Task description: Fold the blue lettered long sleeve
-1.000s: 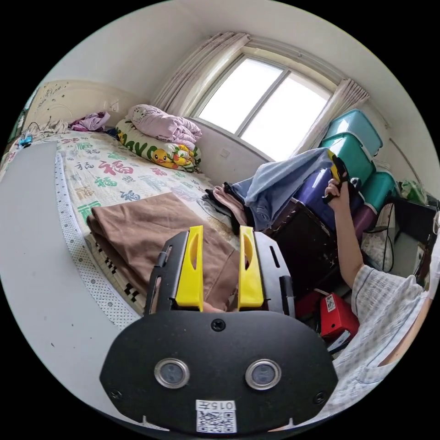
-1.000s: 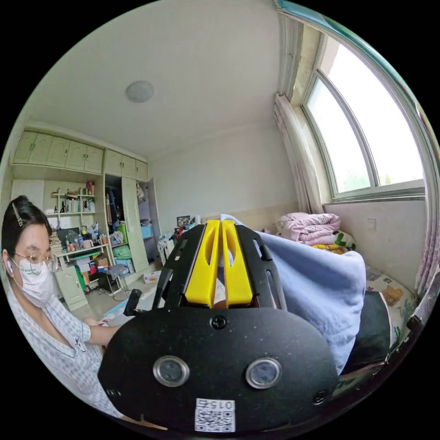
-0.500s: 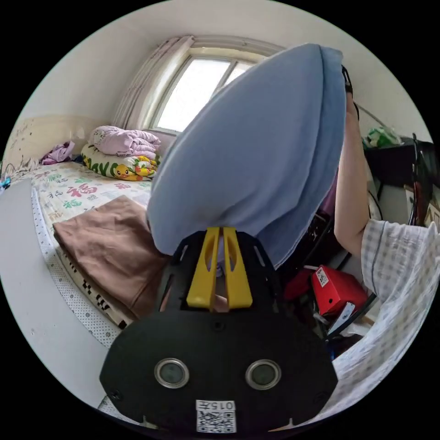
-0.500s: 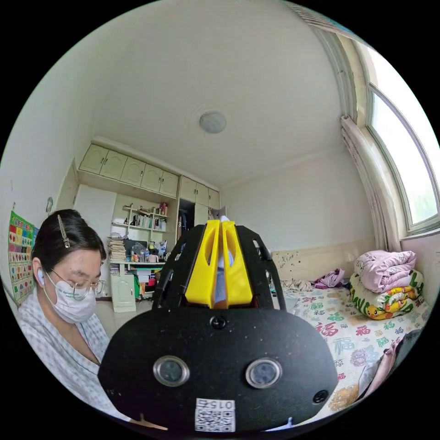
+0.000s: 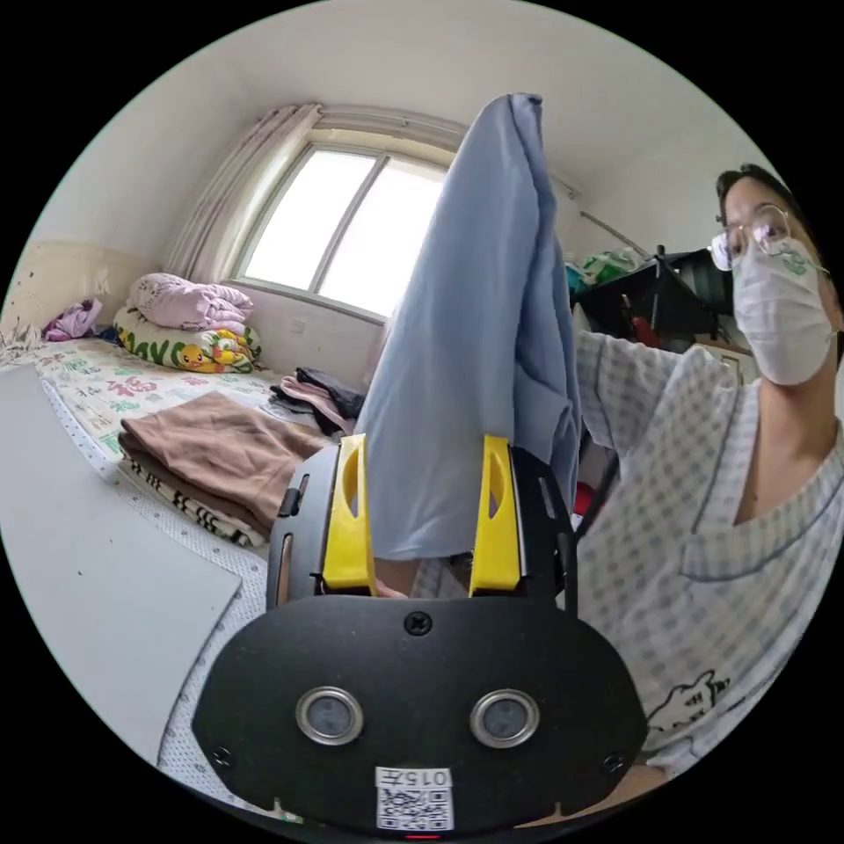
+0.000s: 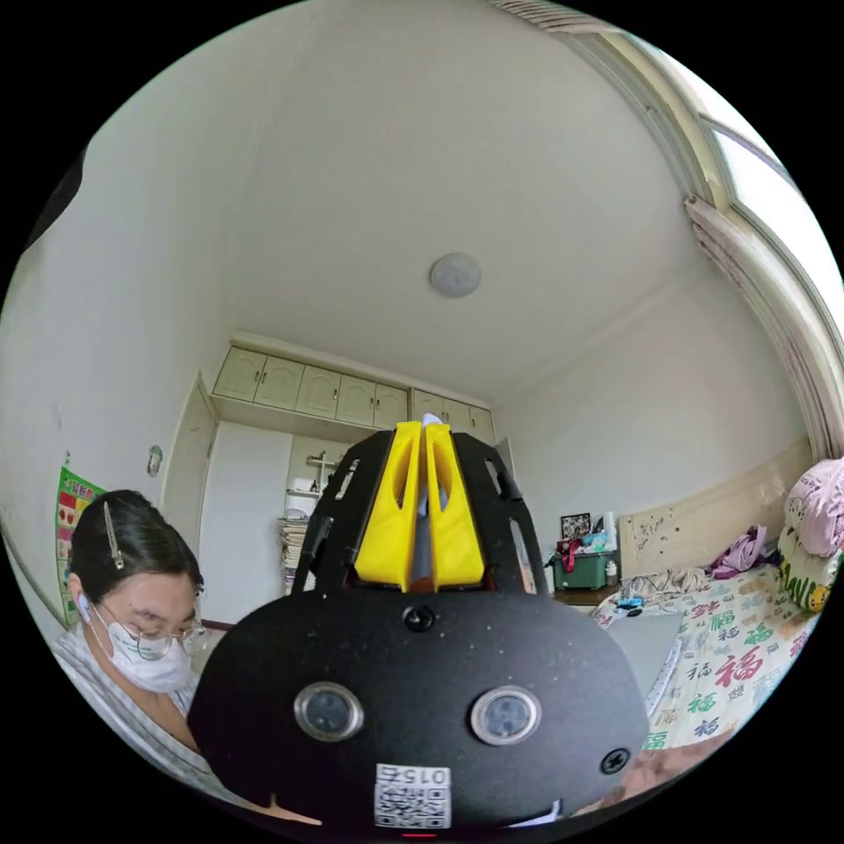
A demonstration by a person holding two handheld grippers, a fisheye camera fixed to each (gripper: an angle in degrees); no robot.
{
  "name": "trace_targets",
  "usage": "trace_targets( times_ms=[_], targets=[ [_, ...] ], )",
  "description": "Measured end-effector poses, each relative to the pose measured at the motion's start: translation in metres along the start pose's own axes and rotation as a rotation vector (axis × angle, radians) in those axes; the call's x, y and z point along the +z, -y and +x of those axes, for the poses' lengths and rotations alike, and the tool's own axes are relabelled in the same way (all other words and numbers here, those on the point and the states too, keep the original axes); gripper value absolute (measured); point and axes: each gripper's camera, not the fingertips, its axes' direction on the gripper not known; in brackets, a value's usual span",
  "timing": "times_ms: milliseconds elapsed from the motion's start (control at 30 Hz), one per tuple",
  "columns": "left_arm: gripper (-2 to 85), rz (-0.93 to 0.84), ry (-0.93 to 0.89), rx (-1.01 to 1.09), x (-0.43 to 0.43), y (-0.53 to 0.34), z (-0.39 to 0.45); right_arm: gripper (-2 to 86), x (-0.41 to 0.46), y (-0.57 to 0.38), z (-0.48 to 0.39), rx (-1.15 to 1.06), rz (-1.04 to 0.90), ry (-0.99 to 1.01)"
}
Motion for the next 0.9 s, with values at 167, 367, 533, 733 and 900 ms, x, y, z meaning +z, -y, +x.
trace_targets(
  times_ms=[167, 367, 533, 733, 900],
  targets=[
    [15.3, 0.126, -0.065, -0.100, -0.027, -0.046, 0.015, -0.6, 0.023, -0.029, -0.002, -0.028, -0.026, 0.062],
    [6.4, 0.207, -0.065, -0.150, -0.059, -0.028, 0.006, -0.6, 0.057, -0.061, -0.009, -0.040, 0.032, 0.253],
    [2.6, 0.277, 0.138, -0.200, -0.111, -0.014, 0.002, -0.7, 0.074, -0.076, -0.008, -0.067, 0.020, 0.271],
    [1.2, 0.518, 0.348, -0.264, -0.182, 0.004, 0.011, -0.6, 0.104, -0.075, 0.050, 0.009, 0.012, 0.320],
    [0.9, 0.673, 0.460, -0.266, -0.240, 0.031, 0.029, -0.6, 0.138, -0.059, 0.121, 0.068, 0.063, 0.359]
  ],
)
